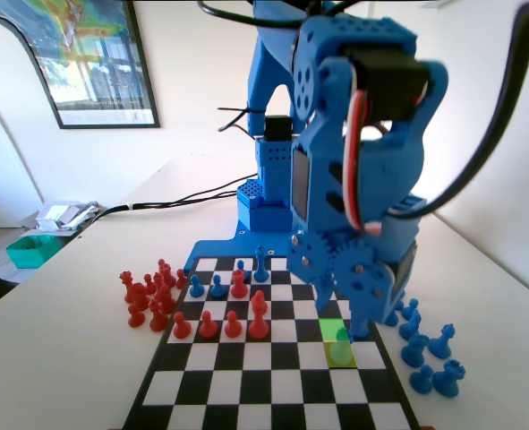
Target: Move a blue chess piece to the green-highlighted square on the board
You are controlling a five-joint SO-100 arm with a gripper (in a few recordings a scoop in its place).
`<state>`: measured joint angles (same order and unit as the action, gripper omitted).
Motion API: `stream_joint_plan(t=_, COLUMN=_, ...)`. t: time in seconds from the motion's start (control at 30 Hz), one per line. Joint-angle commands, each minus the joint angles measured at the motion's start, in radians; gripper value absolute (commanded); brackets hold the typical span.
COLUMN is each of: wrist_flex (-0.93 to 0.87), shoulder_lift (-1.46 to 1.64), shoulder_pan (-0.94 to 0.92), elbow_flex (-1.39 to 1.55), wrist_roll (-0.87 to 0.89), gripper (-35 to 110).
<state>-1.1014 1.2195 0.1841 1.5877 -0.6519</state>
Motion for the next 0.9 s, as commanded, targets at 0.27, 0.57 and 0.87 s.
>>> stream_joint_plan(t=0.27, wrist_flex=0.021, shoulder_lift=-0.040, shoulder_pan=0.028, elbow_flex=-0.057, wrist_roll=-0.028, gripper=15)
stream_joint_plan(t=0.57, wrist_flex=0.051, shoulder_lift=-0.092, shoulder_pan=0.037, elbow_flex=-0.086, wrist_roll=-0.032, gripper=15)
stream_joint_plan(t=0.87, wrist_flex=0.051, shoulder_lift=-0.133, shoulder_pan=0.043, elbow_flex=-0.138, wrist_roll=-0.038, gripper=14)
